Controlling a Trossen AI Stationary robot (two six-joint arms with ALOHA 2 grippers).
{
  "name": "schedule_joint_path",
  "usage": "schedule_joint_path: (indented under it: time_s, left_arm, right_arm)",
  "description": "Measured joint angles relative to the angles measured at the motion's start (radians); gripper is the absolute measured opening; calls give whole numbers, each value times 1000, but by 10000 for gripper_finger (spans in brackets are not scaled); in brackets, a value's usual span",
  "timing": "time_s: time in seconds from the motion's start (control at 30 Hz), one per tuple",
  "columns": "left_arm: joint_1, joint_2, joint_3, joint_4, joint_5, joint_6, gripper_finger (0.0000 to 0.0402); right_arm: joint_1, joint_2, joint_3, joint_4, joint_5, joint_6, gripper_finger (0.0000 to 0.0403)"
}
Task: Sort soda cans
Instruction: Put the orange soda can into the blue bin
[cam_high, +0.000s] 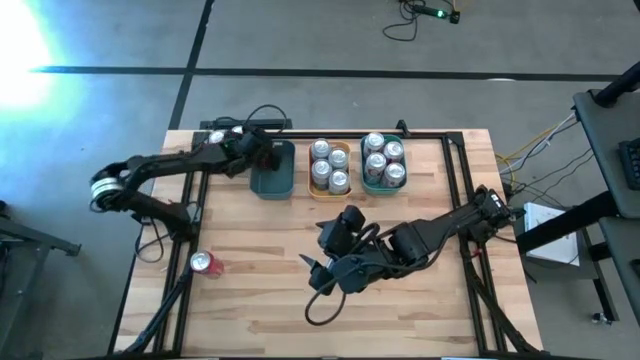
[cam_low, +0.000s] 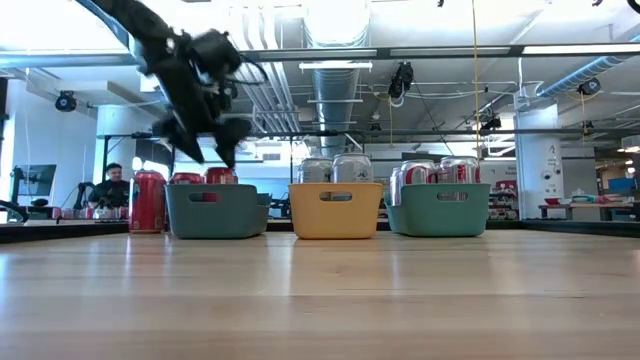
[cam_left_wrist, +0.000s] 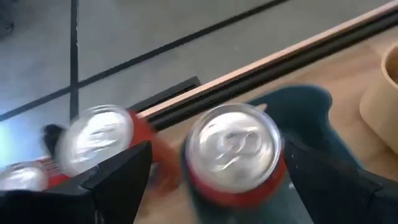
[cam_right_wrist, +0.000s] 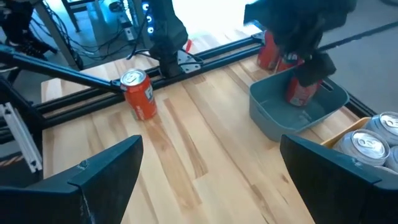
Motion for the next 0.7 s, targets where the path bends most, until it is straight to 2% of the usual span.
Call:
schedule_joint_path:
  time_s: [0.07, 0.23, 0.33, 0.5, 0.7]
  left_arm:
    - [0, -63, 31, -110, 35, -3, 347]
    - [-34, -208, 80, -371, 243, -139, 347]
    - [-105, -278, 80, -473, 286, -196, 348]
    - [-298, -330, 102, -687, 376, -321, 344]
    - [-608, -339, 182, -848, 381, -484, 345]
  right_arm:
    - [5, 0, 0, 0, 0, -7, 373]
    - [8, 0, 0, 0, 1, -29, 373]
    - [8, 0, 0, 0, 1, -66, 373]
    - [8, 0, 0, 0, -1, -143, 373]
    - [2, 0, 0, -1, -52, -204, 373]
